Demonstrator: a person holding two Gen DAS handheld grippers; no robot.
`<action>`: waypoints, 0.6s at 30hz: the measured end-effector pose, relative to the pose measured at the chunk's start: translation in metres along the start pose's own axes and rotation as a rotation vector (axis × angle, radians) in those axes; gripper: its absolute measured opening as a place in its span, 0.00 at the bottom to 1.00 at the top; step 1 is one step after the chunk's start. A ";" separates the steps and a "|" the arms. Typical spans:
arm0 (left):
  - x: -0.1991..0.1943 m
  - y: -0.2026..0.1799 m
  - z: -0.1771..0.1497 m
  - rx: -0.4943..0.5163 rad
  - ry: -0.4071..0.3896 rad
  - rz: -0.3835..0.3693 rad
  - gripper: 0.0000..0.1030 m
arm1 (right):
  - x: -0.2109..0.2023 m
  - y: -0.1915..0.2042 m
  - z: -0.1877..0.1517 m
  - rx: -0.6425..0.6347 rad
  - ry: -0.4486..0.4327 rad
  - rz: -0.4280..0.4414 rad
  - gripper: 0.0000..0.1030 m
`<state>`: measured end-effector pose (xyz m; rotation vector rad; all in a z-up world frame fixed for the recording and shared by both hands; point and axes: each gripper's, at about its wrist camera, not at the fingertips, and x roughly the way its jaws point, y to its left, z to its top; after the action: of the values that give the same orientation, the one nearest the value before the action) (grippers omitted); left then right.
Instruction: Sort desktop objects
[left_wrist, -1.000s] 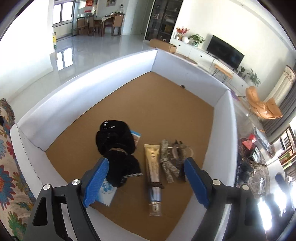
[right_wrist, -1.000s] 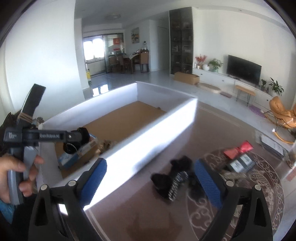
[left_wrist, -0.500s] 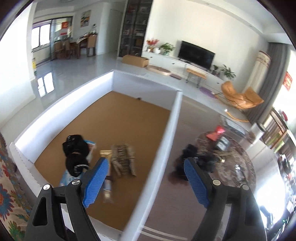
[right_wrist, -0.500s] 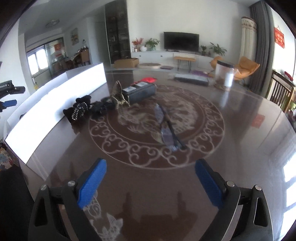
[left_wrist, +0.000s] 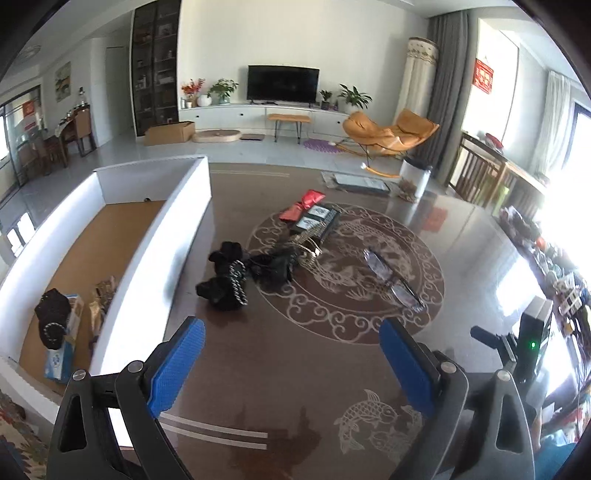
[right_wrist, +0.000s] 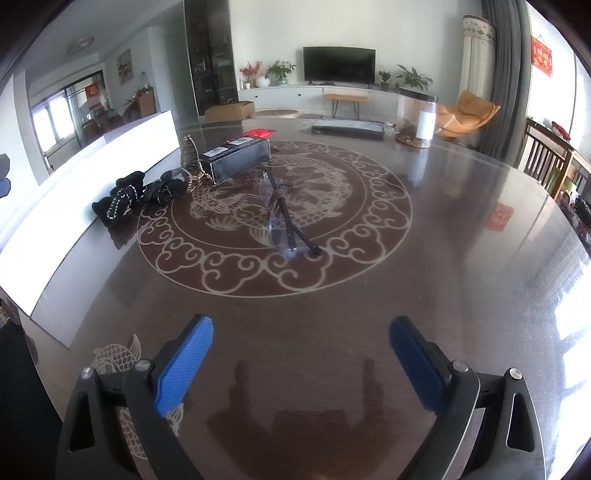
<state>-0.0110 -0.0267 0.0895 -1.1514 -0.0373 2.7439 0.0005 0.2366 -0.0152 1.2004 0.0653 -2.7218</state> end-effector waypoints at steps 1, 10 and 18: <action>0.006 -0.007 -0.005 0.016 0.018 -0.014 0.94 | 0.001 0.000 0.000 0.001 0.003 0.002 0.94; 0.072 -0.026 -0.055 0.089 0.198 -0.020 0.94 | 0.010 -0.007 -0.006 0.031 0.040 0.003 0.94; 0.094 -0.026 -0.073 0.102 0.258 -0.014 0.94 | 0.019 -0.006 -0.006 0.037 0.067 0.000 0.94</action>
<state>-0.0197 0.0107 -0.0262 -1.4576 0.1243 2.5300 -0.0090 0.2410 -0.0331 1.3012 0.0235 -2.6946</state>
